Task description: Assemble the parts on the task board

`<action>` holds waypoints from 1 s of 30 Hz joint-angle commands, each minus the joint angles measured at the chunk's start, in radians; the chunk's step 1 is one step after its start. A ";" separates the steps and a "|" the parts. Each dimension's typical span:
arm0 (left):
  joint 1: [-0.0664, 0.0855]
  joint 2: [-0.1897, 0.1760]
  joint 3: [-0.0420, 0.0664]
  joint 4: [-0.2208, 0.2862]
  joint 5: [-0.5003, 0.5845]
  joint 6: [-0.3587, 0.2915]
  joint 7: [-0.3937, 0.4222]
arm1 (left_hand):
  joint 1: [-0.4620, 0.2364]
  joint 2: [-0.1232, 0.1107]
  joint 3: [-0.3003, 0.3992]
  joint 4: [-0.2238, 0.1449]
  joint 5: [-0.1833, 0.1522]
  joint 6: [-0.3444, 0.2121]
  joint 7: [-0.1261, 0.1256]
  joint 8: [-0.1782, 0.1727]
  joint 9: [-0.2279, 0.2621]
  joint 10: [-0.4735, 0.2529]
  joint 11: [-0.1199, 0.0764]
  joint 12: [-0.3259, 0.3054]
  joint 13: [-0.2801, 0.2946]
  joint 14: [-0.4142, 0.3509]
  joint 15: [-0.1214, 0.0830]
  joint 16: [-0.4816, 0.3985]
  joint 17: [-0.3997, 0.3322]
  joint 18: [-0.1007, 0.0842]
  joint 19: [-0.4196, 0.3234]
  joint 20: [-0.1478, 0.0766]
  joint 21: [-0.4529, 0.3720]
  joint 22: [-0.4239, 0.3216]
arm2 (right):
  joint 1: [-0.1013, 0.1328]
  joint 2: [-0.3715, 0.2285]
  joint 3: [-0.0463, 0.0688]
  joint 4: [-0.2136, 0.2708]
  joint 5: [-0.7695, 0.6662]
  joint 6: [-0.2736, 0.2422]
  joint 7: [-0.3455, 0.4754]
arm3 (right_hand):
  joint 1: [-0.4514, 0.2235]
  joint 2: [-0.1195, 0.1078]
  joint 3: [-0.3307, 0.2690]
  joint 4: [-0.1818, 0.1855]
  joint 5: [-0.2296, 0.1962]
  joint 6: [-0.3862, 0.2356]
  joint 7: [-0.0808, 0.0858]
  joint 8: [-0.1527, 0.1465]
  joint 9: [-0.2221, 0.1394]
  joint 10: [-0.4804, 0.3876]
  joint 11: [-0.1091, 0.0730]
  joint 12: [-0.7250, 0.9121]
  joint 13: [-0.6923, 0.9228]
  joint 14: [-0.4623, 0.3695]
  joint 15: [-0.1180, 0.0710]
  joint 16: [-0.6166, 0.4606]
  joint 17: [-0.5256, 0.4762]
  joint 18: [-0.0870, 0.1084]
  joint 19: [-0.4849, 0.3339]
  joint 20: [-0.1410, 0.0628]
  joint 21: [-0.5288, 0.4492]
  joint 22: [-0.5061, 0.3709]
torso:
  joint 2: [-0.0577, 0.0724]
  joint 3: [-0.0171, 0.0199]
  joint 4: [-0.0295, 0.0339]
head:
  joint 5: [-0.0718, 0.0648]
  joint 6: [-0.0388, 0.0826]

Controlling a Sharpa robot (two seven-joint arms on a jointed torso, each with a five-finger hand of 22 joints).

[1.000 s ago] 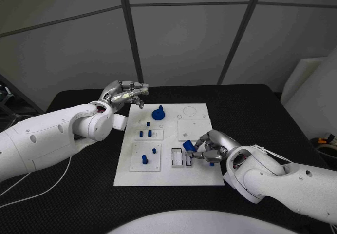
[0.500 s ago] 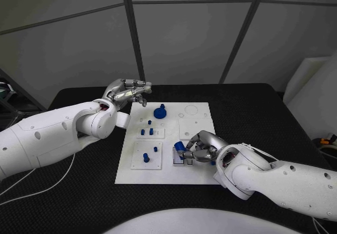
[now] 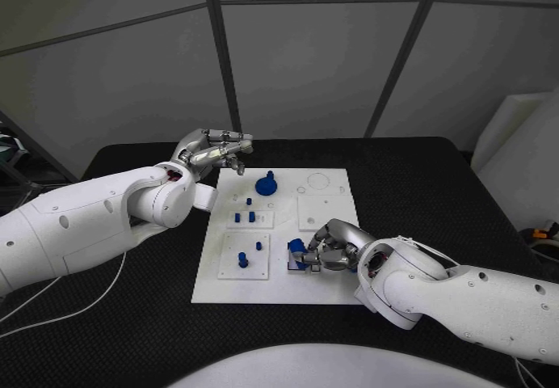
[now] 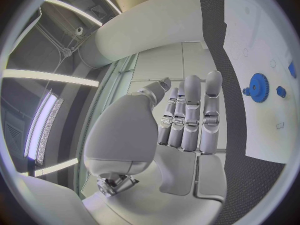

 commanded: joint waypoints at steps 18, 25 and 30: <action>0.002 0.000 0.001 -0.002 0.007 0.012 0.005 | -0.003 0.010 -0.006 -0.001 -0.004 -0.004 0.004 -0.003 -0.001 -0.009 0.000 0.005 0.001 -0.005 -0.001 -0.004 -0.001 0.050 0.000 0.006 -0.003 -0.001 | 0.001 0.009 0.001 -0.009 -0.016 0.028 -0.029 | -0.226 -0.059 -0.075 0.002 -0.365 0.035 -0.045 0.008 0.103 -0.008 0.001 -0.037 -0.009 0.068 -0.005 -0.006 0.051 -0.014 0.080 -0.005 -0.003 0.235 | 0.001 -0.0001 -0.0010 | 0.000 0.004; 0.001 0.000 0.001 -0.002 0.007 0.012 0.005 | -0.003 0.010 -0.006 -0.001 -0.004 -0.004 0.004 -0.003 -0.001 -0.009 0.000 0.005 0.001 -0.005 -0.001 -0.004 -0.001 0.050 0.000 0.006 -0.003 -0.001 | 0.001 0.001 0.001 -0.001 -0.037 0.024 -0.017 | -0.147 -0.046 -0.026 -0.008 -0.268 0.034 -0.048 0.012 0.123 -0.005 0.000 -0.038 -0.003 0.069 -0.006 -0.006 0.053 -0.014 0.080 -0.006 -0.003 0.235 | 0.000 0.0007 -0.0015 | 0.001 0.005; 0.001 0.000 0.001 -0.003 0.007 0.012 0.005 | -0.003 0.010 -0.006 -0.001 -0.004 -0.004 0.004 -0.003 -0.001 -0.009 0.000 0.005 0.001 -0.005 -0.001 -0.004 -0.001 0.050 0.000 0.006 -0.003 -0.001 | 0.001 -0.005 0.001 0.001 -0.055 0.017 -0.025 | -0.010 -0.009 0.008 -0.048 -0.216 0.037 -0.053 0.019 0.139 -0.002 -0.006 -0.037 0.003 0.069 -0.011 -0.006 0.054 -0.015 0.081 -0.009 -0.002 0.237 | 0.000 0.0002 -0.0014 | 0.000 0.004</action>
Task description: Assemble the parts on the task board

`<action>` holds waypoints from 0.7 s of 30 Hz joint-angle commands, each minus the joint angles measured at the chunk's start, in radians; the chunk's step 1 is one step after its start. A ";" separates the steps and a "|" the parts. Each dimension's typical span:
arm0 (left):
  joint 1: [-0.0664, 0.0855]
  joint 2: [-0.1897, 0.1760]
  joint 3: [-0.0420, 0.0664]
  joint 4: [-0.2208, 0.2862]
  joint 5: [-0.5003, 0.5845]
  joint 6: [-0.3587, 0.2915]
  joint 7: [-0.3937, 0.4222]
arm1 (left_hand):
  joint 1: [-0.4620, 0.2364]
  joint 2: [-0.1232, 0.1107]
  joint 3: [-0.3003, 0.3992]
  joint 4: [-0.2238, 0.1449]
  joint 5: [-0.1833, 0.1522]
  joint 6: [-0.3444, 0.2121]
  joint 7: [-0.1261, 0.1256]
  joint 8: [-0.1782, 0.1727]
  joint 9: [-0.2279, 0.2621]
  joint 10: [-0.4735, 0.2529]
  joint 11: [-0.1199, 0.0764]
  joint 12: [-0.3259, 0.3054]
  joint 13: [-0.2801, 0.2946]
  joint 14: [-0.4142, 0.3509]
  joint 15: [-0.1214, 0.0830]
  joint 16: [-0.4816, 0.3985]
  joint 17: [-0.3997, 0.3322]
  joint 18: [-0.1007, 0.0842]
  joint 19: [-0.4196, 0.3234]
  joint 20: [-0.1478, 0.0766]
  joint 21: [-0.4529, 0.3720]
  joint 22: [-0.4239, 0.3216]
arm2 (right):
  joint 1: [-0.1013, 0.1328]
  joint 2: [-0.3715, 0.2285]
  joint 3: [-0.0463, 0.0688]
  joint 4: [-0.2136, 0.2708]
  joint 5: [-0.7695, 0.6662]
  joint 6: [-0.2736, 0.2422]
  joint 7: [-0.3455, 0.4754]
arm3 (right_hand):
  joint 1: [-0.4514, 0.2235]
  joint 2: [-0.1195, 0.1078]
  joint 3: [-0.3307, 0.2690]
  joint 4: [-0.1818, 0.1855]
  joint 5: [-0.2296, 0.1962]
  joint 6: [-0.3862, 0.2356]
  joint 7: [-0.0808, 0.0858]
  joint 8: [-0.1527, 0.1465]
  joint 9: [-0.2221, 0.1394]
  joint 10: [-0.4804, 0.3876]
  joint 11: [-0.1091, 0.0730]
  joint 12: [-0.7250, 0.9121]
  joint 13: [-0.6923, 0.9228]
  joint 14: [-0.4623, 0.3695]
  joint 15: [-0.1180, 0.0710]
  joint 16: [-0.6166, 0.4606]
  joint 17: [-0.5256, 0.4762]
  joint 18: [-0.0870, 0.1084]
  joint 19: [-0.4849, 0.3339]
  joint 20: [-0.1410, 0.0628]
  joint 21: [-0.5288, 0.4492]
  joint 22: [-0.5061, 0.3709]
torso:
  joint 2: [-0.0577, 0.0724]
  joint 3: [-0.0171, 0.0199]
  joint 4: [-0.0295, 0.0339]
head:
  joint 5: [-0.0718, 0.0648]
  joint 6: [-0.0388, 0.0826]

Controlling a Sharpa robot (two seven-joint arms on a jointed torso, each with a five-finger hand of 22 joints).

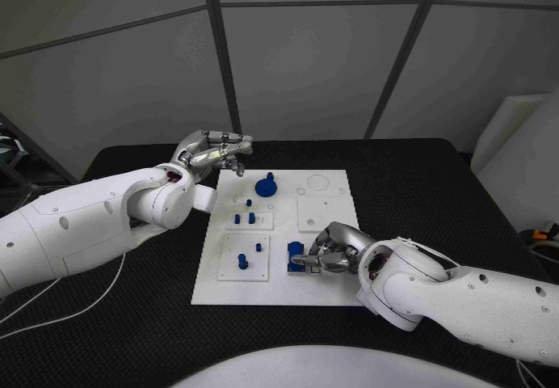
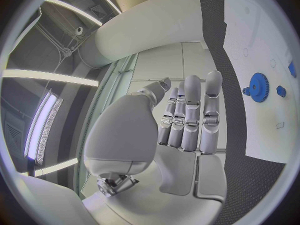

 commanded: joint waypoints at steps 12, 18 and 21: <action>0.001 -0.001 0.001 -0.001 0.005 0.010 0.005 | -0.003 0.010 -0.006 -0.001 -0.004 -0.004 0.004 -0.003 -0.001 -0.009 0.000 0.005 0.001 -0.005 -0.001 -0.004 -0.001 0.050 0.000 0.006 -0.003 -0.001 | 0.001 -0.010 0.000 0.005 -0.067 -0.019 -0.014 | 0.134 0.038 0.037 -0.054 -0.007 -0.005 -0.013 0.014 0.016 0.002 -0.014 -0.001 0.007 0.068 -0.011 -0.006 0.056 -0.016 0.087 -0.012 0.000 0.240 | 0.000 -0.0003 0.0001 | -0.001 0.001; 0.001 -0.002 0.001 0.000 0.005 0.010 0.005 | -0.001 0.011 -0.008 -0.002 -0.003 -0.006 0.004 -0.004 -0.001 -0.011 0.000 0.006 0.001 -0.005 -0.001 -0.004 -0.002 0.050 0.001 0.006 -0.005 -0.003 | 0.001 -0.018 0.000 0.013 -0.061 -0.051 0.018 | 0.132 0.034 0.033 -0.052 -0.004 -0.005 -0.012 0.014 0.018 0.003 -0.013 -0.001 0.007 0.068 -0.011 -0.006 0.056 -0.015 0.087 -0.012 -0.001 0.239 | 0.000 -0.0007 0.0002 | -0.002 0.002; 0.001 -0.002 0.001 0.001 0.005 0.009 0.005 | -0.001 0.011 -0.008 -0.002 -0.003 -0.006 0.004 -0.004 -0.001 -0.011 0.000 0.006 0.001 -0.005 -0.001 -0.004 -0.002 0.050 0.001 0.006 -0.005 -0.003 | 0.001 -0.034 0.000 0.024 -0.045 -0.080 0.062 | 0.133 0.030 0.029 -0.049 0.011 -0.013 -0.009 0.009 0.017 0.000 -0.011 -0.007 0.003 0.067 -0.010 -0.008 0.052 -0.014 0.083 -0.012 -0.004 0.235 | 0.001 -0.0007 -0.0006 | -0.002 0.003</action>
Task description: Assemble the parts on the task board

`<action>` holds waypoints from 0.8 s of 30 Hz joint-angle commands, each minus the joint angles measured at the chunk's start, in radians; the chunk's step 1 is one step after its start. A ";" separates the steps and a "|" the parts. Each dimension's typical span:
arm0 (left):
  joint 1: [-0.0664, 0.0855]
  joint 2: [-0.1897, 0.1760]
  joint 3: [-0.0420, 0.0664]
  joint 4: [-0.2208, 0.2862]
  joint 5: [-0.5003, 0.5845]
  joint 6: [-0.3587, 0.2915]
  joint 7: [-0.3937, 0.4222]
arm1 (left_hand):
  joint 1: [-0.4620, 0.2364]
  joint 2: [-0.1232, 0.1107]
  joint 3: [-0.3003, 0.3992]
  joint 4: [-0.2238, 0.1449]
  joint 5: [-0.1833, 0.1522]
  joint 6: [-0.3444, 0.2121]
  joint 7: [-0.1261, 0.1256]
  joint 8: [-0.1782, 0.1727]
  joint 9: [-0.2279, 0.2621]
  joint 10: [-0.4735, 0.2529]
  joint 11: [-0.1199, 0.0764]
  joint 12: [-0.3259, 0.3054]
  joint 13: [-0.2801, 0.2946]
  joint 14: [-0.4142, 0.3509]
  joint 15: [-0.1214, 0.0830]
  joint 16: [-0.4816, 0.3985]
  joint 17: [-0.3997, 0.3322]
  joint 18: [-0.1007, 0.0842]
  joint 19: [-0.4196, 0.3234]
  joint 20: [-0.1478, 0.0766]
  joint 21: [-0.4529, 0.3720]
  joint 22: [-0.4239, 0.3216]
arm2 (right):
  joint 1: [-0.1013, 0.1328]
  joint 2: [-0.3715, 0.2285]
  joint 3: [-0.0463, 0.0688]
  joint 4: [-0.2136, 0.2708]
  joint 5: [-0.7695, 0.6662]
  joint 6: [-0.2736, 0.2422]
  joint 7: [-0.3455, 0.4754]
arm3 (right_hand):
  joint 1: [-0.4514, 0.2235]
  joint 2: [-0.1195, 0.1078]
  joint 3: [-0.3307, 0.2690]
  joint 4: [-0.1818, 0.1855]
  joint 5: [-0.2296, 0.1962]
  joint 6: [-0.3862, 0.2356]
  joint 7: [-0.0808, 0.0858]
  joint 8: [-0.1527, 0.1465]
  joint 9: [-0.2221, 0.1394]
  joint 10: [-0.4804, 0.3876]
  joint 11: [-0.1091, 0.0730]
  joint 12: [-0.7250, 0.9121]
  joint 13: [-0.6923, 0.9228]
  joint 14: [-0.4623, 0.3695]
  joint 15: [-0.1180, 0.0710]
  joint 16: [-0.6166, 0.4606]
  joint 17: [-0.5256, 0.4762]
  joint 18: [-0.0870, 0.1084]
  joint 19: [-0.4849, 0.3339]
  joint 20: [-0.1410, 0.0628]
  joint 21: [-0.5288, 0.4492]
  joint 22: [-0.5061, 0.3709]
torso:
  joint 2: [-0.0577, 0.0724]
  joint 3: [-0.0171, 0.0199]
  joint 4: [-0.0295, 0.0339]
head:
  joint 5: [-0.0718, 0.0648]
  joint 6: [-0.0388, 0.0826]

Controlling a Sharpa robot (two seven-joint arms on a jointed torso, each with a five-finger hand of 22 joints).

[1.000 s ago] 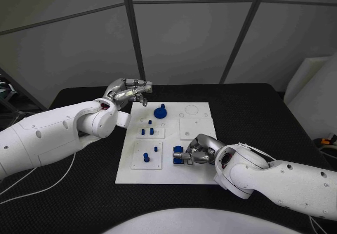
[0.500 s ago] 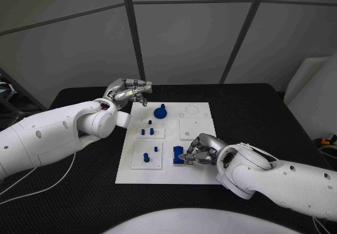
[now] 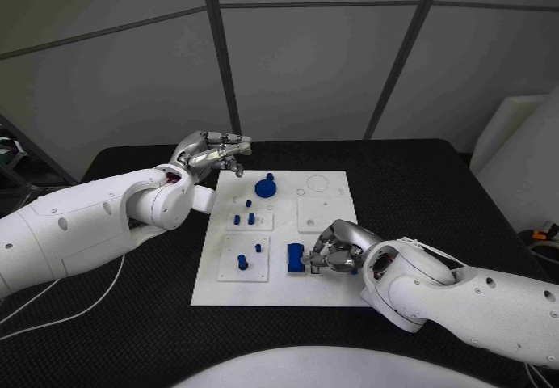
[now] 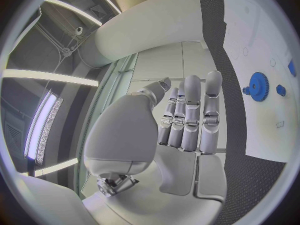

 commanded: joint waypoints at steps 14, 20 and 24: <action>0.001 -0.007 0.001 0.005 0.004 0.006 0.008 | -0.001 0.011 -0.006 0.001 -0.003 -0.006 0.004 -0.004 -0.001 -0.004 0.000 0.006 0.001 -0.005 -0.001 -0.004 -0.001 0.050 0.001 0.006 -0.005 -0.001 | 0.003 -0.215 0.002 0.087 0.027 -0.016 0.153 | 0.044 -0.011 -0.013 0.010 0.031 -0.063 0.044 -0.128 -0.058 -0.019 0.036 -0.045 -0.025 0.065 0.027 -0.013 0.042 -0.010 0.068 0.017 -0.015 0.221 | -0.001 -0.0001 -0.0065 | -0.013 0.005; -0.001 -0.007 0.001 0.008 0.004 0.008 0.010 | -0.001 0.011 -0.006 0.001 -0.003 -0.006 0.004 -0.004 -0.001 -0.004 0.000 0.006 0.001 -0.005 -0.001 -0.004 -0.001 0.050 0.001 0.006 -0.005 -0.001 | 0.003 -0.256 0.002 0.087 -0.068 0.039 0.078 | 0.043 -0.022 -0.024 0.017 0.030 -0.048 0.048 -0.153 -0.073 -0.024 0.040 -0.059 -0.034 0.064 0.032 -0.016 0.037 -0.009 0.065 0.023 -0.017 0.219 | 0.000 0.0014 -0.0054 | -0.028 0.007; -0.004 -0.008 0.001 0.010 0.004 0.010 0.011 | -0.001 0.011 -0.006 0.001 -0.003 -0.006 0.004 -0.004 -0.001 -0.004 0.000 0.006 0.001 -0.005 -0.001 -0.004 -0.001 0.050 0.001 0.006 -0.005 -0.001 | 0.002 -0.259 0.002 0.077 -0.137 0.071 0.024 | 0.037 -0.027 -0.033 0.027 0.030 -0.026 0.044 -0.159 -0.077 -0.025 0.037 -0.064 -0.037 0.062 0.031 -0.018 0.032 -0.008 0.063 0.024 -0.019 0.216 | 0.001 0.0013 -0.0042 | -0.037 0.007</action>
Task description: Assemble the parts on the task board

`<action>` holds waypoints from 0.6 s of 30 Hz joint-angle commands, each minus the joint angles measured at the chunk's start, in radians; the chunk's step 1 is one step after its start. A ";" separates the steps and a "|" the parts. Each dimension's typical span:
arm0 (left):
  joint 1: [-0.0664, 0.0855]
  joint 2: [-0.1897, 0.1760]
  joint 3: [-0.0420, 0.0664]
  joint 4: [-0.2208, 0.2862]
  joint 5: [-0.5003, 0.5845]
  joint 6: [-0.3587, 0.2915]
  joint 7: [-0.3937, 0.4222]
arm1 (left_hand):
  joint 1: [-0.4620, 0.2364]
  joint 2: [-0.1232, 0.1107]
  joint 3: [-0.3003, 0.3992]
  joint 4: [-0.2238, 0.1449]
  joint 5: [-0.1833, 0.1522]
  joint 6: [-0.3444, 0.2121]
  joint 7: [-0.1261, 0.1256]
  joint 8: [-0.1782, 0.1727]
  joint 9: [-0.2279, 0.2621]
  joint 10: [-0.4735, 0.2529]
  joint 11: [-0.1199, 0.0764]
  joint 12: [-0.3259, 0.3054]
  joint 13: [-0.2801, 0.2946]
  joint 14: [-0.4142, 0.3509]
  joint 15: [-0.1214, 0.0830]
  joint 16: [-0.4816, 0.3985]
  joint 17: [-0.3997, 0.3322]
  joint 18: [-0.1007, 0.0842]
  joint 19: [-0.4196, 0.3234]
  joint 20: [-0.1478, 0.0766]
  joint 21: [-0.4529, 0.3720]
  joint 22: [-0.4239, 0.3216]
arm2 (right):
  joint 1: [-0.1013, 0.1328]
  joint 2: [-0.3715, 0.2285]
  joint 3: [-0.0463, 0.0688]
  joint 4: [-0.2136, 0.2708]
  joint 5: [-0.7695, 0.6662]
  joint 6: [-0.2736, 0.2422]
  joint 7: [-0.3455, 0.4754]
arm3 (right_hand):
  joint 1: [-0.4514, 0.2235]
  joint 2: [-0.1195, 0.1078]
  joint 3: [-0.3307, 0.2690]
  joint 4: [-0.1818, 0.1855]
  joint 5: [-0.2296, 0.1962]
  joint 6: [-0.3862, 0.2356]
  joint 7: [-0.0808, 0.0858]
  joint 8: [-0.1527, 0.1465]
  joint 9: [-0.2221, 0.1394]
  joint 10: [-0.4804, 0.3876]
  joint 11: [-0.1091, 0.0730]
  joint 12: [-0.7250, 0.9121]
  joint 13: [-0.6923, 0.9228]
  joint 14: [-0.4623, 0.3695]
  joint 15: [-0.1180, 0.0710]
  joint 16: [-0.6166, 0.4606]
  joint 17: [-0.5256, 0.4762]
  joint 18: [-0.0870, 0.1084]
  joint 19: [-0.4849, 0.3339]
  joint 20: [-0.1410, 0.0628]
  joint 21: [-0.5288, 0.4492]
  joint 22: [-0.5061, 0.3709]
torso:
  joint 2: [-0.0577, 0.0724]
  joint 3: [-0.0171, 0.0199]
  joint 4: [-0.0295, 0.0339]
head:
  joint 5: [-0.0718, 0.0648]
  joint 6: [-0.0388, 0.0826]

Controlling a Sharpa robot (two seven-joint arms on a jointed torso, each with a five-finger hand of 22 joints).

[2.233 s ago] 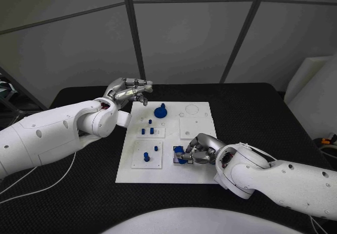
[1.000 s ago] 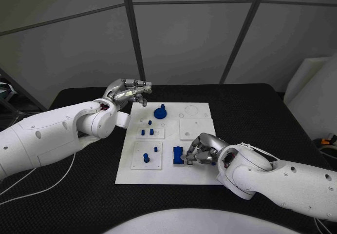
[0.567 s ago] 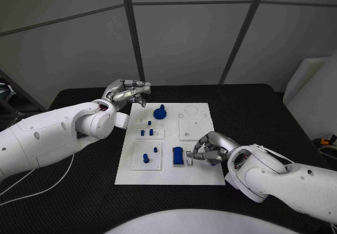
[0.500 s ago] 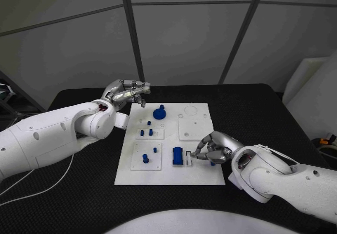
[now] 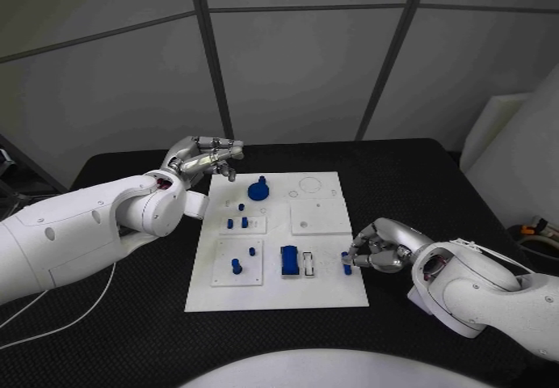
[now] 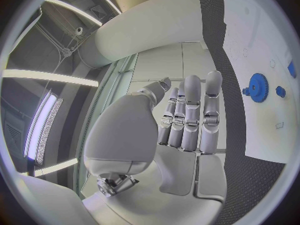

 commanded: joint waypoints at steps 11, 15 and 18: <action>-0.005 -0.002 0.001 0.004 0.004 0.013 0.011 | -0.001 0.010 -0.007 0.001 -0.003 -0.006 0.005 -0.004 -0.001 -0.005 0.000 0.007 0.002 -0.005 -0.001 -0.004 -0.002 0.050 0.002 0.006 -0.006 -0.002 | -0.001 0.024 0.000 -0.027 -0.156 0.105 -0.124 | -0.020 -0.022 -0.024 0.025 0.009 0.034 -0.005 -0.008 -0.003 0.003 0.000 0.000 -0.070 0.062 0.001 -0.003 0.037 -0.009 0.067 0.006 -0.003 0.218 | 0.001 -0.0014 0.0055 | -0.013 -0.006; -0.005 -0.002 0.001 0.005 0.004 0.014 0.011 | -0.001 0.010 -0.007 0.001 -0.003 -0.006 0.005 -0.004 -0.001 -0.005 0.000 0.007 0.002 -0.005 -0.001 -0.004 -0.002 0.050 0.002 0.006 -0.006 -0.002 | -0.001 0.043 -0.001 -0.042 -0.158 0.109 -0.128 | -0.022 -0.024 -0.026 0.028 0.010 0.035 -0.005 -0.009 -0.004 0.003 -0.001 -0.001 -0.070 0.062 0.001 -0.003 0.038 -0.009 0.067 0.006 -0.003 0.218 | 0.001 -0.0004 0.0053 | -0.010 -0.007; -0.005 -0.002 0.001 0.004 0.004 0.014 0.010 | -0.001 0.010 -0.007 0.001 -0.003 -0.006 0.005 -0.004 -0.001 -0.005 0.000 0.007 0.002 -0.005 -0.001 -0.004 -0.002 0.050 0.002 0.006 -0.006 -0.002 | -0.001 0.056 -0.001 -0.055 -0.152 0.116 -0.123 | -0.022 -0.024 -0.026 0.028 0.010 0.035 -0.005 -0.009 -0.004 0.003 -0.001 -0.001 -0.070 0.062 0.001 -0.003 0.038 -0.009 0.067 0.006 -0.003 0.218 | 0.001 -0.0012 0.0047 | -0.010 -0.010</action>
